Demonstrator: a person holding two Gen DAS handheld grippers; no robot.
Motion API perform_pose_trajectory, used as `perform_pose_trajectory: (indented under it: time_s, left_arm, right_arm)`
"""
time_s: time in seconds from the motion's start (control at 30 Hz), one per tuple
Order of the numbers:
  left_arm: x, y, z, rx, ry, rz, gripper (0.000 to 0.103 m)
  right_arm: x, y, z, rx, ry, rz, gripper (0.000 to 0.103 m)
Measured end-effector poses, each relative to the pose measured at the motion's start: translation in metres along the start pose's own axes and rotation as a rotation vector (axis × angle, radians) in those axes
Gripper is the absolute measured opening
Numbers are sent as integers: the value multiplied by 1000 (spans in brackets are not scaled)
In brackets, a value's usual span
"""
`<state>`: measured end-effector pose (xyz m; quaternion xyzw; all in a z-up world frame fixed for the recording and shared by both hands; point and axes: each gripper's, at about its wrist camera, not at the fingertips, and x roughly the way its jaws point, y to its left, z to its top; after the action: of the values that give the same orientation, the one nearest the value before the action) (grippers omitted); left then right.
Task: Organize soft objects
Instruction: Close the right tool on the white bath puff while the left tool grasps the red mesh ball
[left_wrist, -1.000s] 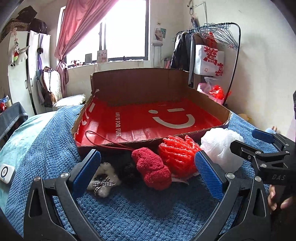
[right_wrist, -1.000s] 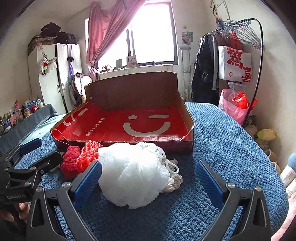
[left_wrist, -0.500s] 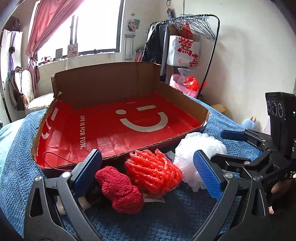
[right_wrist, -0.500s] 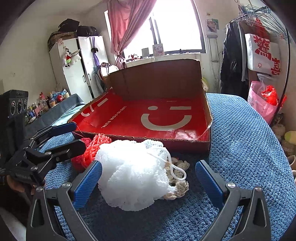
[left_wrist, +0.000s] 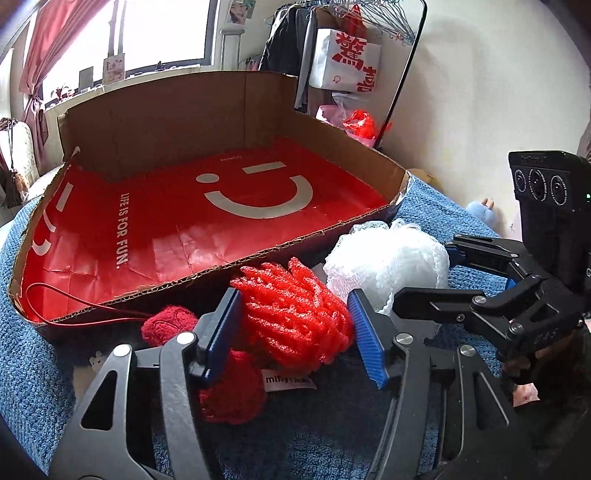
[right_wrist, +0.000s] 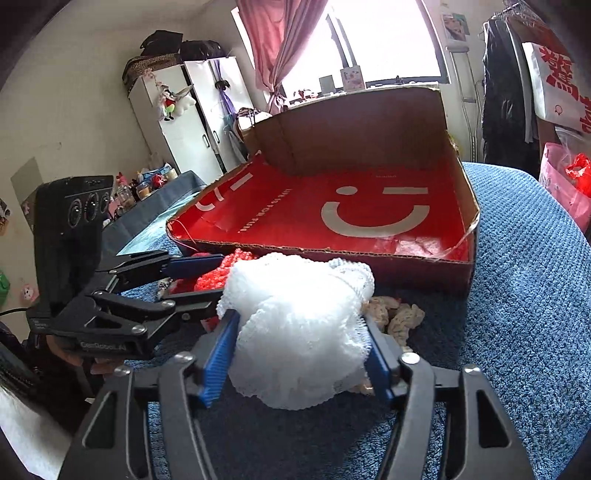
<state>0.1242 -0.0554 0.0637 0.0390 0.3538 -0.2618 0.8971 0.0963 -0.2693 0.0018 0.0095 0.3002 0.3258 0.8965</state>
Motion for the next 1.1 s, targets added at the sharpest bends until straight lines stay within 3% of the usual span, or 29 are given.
perform_pose_trajectory:
  time_s: [0.13, 0.27, 0.5, 0.7, 0.8, 0.83, 0.87, 0.97, 1.03, 1.1]
  left_arm:
    - [-8, -3, 1, 16, -30, -3, 34]
    - [-18, -5, 4, 29, -52, -9, 26]
    - [-28, -3, 8, 29, -71, -21, 26]
    - [-22, -3, -5, 16, -41, -23, 26]
    - [-22, -5, -9, 13, -41, -17, 37]
    - [-21, -5, -10, 8, -38, -11, 64]
    - [-21, -4, -10, 0, -37, 0, 79]
    - [-23, -6, -12, -7, -54, -9, 79]
    - [-19, -8, -13, 0, -42, 7, 79]
    - [-16, -9, -13, -1, -34, 13, 79]
  right_arm:
    - [-14, 0, 1, 13, -55, 22, 48]
    - [-28, 1, 6, 14, -106, 13, 43]
    - [-46, 6, 17, 7, -170, -19, 43]
    - [-46, 4, 9, 34, -151, -44, 43]
    - [-40, 6, -1, 29, -118, -84, 44]
    - [-38, 6, -3, 26, -108, -99, 44]
    - [-36, 7, -5, 21, -95, -116, 45]
    - [-32, 8, -10, 10, -82, -153, 53]
    - [-32, 8, -12, 7, -81, -165, 65]
    - [-30, 9, -13, -8, -75, -184, 70]
